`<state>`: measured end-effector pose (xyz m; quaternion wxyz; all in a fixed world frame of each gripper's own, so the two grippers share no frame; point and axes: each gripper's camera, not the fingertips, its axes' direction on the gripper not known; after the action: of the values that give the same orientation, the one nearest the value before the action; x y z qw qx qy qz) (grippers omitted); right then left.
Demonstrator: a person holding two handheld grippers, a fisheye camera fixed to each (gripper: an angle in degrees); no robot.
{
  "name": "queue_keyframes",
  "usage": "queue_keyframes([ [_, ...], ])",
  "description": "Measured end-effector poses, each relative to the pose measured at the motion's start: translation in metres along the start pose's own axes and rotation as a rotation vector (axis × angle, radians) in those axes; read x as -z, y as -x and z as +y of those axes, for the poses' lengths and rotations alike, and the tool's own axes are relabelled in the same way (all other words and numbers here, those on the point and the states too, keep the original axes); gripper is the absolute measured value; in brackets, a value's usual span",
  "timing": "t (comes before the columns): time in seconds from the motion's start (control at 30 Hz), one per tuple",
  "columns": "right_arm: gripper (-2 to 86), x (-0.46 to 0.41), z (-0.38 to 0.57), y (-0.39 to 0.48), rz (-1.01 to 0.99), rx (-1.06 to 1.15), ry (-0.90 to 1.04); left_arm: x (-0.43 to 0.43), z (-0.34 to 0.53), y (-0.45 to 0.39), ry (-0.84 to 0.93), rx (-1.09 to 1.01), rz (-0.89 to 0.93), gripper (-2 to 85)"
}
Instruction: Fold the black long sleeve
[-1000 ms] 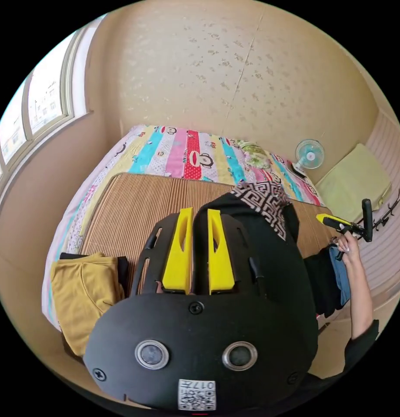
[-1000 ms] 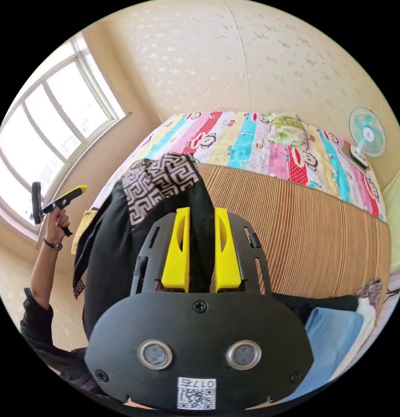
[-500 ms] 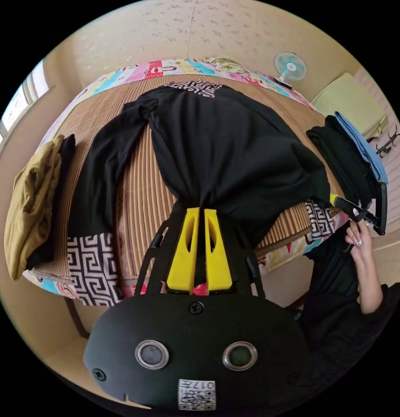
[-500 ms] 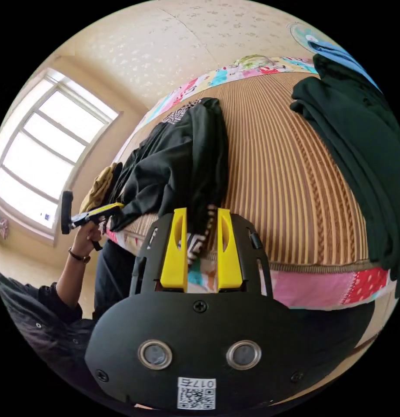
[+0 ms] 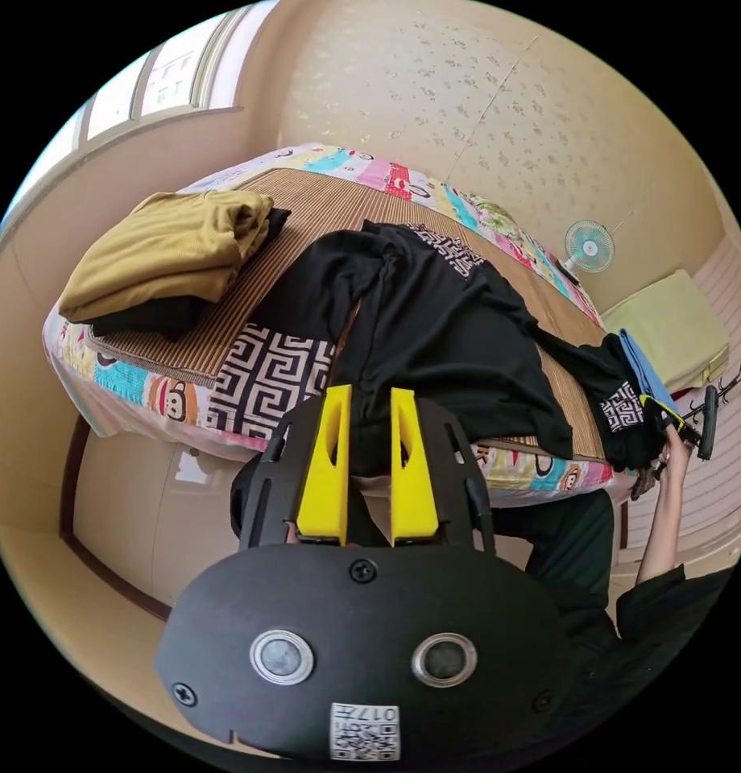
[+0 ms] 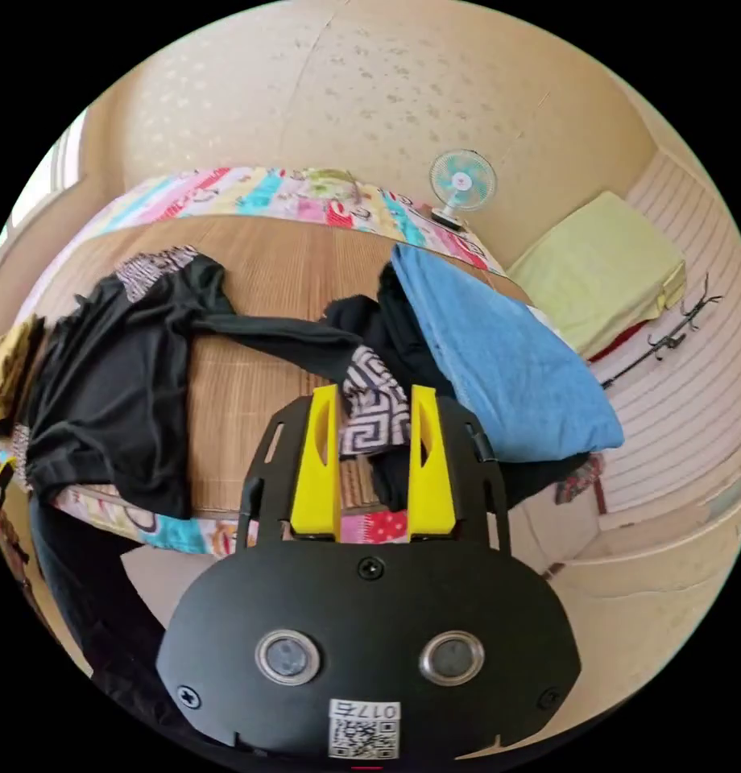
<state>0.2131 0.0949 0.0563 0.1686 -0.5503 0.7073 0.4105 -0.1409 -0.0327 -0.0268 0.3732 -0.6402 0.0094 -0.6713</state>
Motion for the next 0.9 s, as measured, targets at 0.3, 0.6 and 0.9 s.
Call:
queue_keyframes([
  [0.3, 5.6, -0.090, 0.075, 0.124, -0.463, 0.330, 0.239, -0.041, -0.017, -0.004, 0.228, -0.128, -0.019, 3.8],
  [0.6, 2.8, -0.037, 0.181, 0.057, -0.190, 0.403, 0.415, 0.033, 0.070, 0.111, 0.044, 0.248, 0.368, 6.9],
  [0.9, 2.6, -0.025, 0.152, 0.016, -0.600, 0.138, 0.208, 0.011, 0.051, 0.279, 0.003, 0.812, 0.414, 11.4],
])
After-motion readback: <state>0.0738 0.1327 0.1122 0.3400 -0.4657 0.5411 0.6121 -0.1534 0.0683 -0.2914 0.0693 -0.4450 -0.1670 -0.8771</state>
